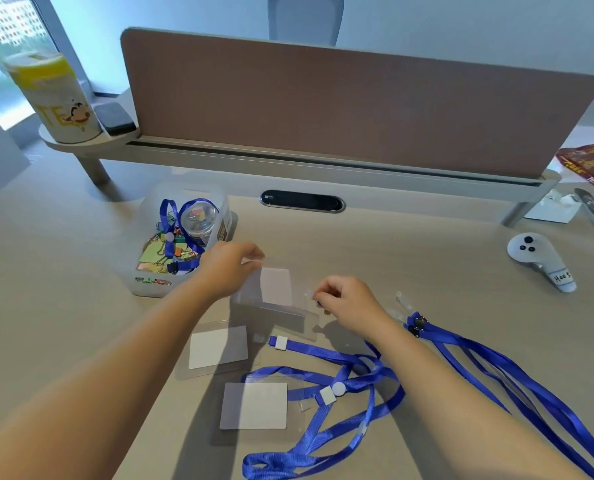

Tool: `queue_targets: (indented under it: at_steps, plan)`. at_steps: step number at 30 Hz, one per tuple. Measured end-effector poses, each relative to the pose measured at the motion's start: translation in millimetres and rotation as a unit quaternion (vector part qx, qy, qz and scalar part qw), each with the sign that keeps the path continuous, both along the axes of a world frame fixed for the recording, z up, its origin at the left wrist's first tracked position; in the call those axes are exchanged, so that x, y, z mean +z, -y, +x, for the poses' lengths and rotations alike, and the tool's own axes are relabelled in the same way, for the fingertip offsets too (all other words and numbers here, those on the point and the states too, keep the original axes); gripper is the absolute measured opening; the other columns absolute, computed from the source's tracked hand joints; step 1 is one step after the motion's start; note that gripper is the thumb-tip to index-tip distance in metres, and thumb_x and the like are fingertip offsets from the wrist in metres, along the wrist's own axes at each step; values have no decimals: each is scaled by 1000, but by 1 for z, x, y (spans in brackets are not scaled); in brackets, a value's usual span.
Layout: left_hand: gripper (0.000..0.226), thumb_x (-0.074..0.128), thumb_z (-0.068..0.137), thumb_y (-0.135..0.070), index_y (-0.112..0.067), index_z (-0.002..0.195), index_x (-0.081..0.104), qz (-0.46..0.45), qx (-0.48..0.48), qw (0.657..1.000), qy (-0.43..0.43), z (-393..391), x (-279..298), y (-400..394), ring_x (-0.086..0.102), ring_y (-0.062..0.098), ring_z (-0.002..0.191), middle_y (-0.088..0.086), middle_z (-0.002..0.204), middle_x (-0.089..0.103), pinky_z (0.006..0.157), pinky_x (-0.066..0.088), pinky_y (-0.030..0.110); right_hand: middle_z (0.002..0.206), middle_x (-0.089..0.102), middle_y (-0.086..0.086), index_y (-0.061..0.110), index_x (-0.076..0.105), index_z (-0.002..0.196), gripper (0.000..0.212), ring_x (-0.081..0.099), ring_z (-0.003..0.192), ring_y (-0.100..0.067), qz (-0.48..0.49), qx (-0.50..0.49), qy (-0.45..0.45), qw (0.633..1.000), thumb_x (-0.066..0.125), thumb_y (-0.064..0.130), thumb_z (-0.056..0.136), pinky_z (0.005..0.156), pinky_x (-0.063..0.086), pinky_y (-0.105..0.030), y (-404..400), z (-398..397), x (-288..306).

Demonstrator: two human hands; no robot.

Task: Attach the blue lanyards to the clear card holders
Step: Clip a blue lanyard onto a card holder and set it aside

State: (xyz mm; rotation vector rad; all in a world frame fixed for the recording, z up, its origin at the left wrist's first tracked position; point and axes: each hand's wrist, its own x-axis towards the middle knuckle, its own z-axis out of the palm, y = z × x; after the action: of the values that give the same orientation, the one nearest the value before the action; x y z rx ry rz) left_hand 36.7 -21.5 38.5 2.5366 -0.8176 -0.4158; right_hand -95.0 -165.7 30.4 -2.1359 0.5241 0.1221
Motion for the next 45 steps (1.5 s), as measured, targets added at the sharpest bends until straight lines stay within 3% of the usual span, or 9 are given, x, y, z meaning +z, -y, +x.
queue_targets:
  at_steps: [4, 12, 18, 22, 24, 32, 37, 42, 45]
  plan:
    - [40, 51, 89, -19, -12, 129, 46, -67, 25, 997, 10, -12, 7, 9, 45, 23, 125, 7, 137, 49, 104, 37, 37, 66, 53, 2, 12, 61, 77, 18, 47, 64, -13, 90, -65, 35, 993, 49, 8, 91, 66, 44, -27, -3, 11, 14]
    - [27, 57, 85, -21, -9, 109, 60, -145, -34, 989, -6, -39, 27, 24, 60, 21, 102, 8, 112, 66, 89, 48, 32, 63, 51, 0, -8, 65, 99, 23, 40, 54, -10, 152, -137, 82, 976, 50, 9, 91, 54, 36, -17, -5, 17, 32]
    - [23, 55, 87, -18, -7, 107, 61, -120, -72, 976, 167, -42, 31, 25, 62, 23, 98, 9, 108, 68, 81, 46, 27, 67, 55, 1, -3, 66, 101, 22, 43, 58, -8, 179, -133, 87, 971, 53, 12, 91, 57, 37, -17, -7, 14, 42]
    - [9, 73, 67, -12, -7, 75, 72, -122, -165, 917, 344, -35, 36, 21, 70, 23, 57, 8, 67, 75, 55, 56, 27, 68, 55, 0, -4, 65, 102, 23, 42, 58, -8, 184, -127, 93, 970, 53, 12, 91, 56, 38, -16, -6, 15, 49]
    - [18, 84, 55, -14, -10, 68, 73, -92, -198, 903, 370, -34, 38, 20, 69, 18, 50, 4, 61, 74, 51, 55, 25, 68, 55, 1, -4, 65, 102, 23, 44, 60, -8, 178, -119, 90, 973, 53, 13, 90, 57, 39, -16, -6, 15, 50]
    - [24, 88, 50, -21, -12, 66, 72, -15, -250, 893, 373, -31, 43, 18, 67, 15, 49, 2, 59, 73, 51, 55, 23, 71, 55, 5, -3, 64, 106, 24, 48, 64, 0, 75, -79, 113, 988, 48, 11, 93, 60, 38, -10, -10, 22, 52]
    - [19, 86, 54, -17, -10, 60, 69, -8, -242, 890, 386, -33, 45, 18, 62, 14, 42, 3, 52, 70, 45, 52, 20, 87, 59, -7, -2, 64, 102, 23, 54, 80, -14, 19, -64, 117, 991, 47, 11, 93, 73, 41, -24, -14, 22, 54]
    - [16, 83, 54, -11, -10, 56, 68, -12, -219, 899, 379, -31, 45, 21, 60, 15, 39, 3, 48, 67, 39, 49, 19, 82, 58, -5, -1, 65, 96, 22, 53, 81, -19, -36, -60, 111, 991, 49, 13, 91, 77, 47, -36, -16, 24, 56]
    - [13, 65, 72, -12, -2, 65, 68, -39, -190, 927, 320, -34, 47, 20, 65, 25, 52, 12, 59, 71, 48, 53, 28, 73, 55, -1, -2, 65, 93, 22, 52, 79, -19, -30, -65, 113, 991, 50, 13, 90, 78, 48, -39, -16, 23, 58]
